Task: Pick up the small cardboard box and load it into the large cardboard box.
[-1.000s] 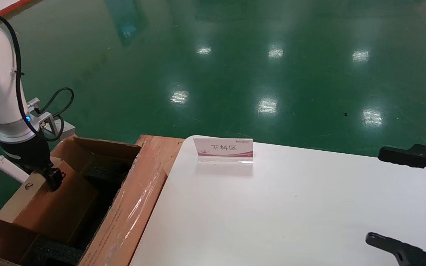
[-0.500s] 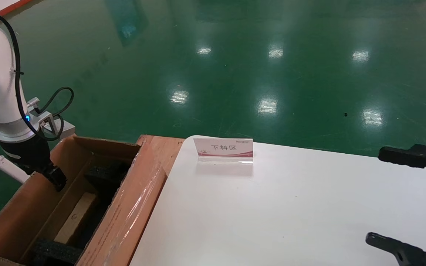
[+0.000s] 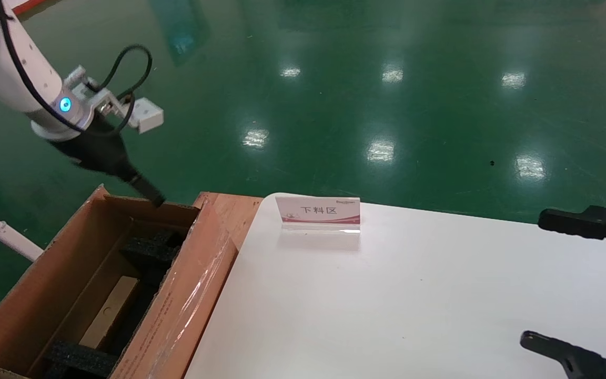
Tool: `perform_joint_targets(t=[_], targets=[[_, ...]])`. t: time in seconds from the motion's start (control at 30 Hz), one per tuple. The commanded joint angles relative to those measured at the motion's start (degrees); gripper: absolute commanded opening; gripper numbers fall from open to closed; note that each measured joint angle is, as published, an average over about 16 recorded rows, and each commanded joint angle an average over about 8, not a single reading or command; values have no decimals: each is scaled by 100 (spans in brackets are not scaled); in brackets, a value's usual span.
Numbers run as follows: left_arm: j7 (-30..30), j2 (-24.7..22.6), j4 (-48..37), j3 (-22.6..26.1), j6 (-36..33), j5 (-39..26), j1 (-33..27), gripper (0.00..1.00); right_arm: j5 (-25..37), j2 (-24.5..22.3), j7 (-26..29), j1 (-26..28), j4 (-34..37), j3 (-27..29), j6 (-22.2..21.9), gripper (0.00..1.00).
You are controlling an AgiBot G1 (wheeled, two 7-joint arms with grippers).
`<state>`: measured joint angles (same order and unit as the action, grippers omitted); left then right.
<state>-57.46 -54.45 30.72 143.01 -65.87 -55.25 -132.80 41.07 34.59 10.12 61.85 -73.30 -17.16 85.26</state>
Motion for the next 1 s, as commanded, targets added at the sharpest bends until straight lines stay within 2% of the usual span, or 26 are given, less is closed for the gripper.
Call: perform_joint_targets(t=[0.03,0.23,0.37,1.0], targets=[[4,90,350,-104,173,89,-247,100,0,0,0,0,0,-1,0,100],[-116,178,784,-239,375,81,-373,100,1,-1,-1,-1,2,-1,-2,100],[59,254,973,-697,321,118,-120,100,1,0,-2,0,3,-2,-1,100],[1568,807,2057,-4624,-432,517,2250,100,2,-1,-3,1,6,-3,-1,100]])
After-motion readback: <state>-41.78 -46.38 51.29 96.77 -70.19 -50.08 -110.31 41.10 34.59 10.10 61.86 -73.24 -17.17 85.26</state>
